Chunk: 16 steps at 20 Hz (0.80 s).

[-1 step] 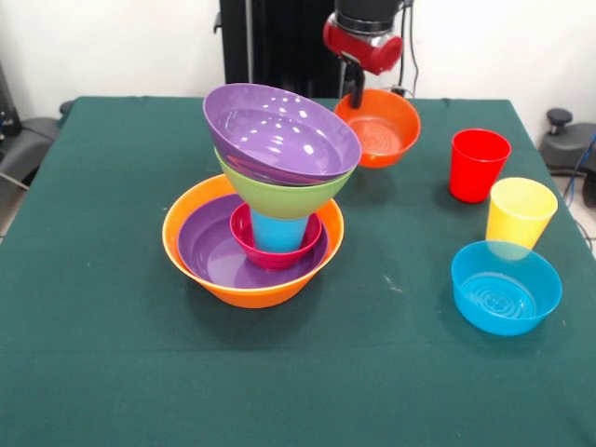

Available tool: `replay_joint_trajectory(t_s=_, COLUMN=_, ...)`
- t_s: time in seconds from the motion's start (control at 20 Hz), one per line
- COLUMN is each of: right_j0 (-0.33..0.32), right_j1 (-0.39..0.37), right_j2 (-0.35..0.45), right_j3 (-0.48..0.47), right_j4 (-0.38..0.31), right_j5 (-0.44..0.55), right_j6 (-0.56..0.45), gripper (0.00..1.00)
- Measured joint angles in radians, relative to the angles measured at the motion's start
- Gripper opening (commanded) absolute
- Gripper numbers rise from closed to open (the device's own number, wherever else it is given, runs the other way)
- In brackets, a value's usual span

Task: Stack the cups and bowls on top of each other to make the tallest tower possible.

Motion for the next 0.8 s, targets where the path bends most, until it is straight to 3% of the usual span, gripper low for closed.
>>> replay_joint_trajectory(t_s=0.5, right_j0=-0.029, right_j1=-0.023, right_j2=0.042, right_j3=0.006, right_j4=0.005, right_j5=0.009, right_j6=0.0, gripper=0.0)
replay_joint_trajectory(t_s=0.8, right_j0=-0.069, right_j1=-0.057, right_j2=0.123, right_j3=0.056, right_j4=0.05, right_j5=0.016, right_j6=0.0, gripper=0.0)
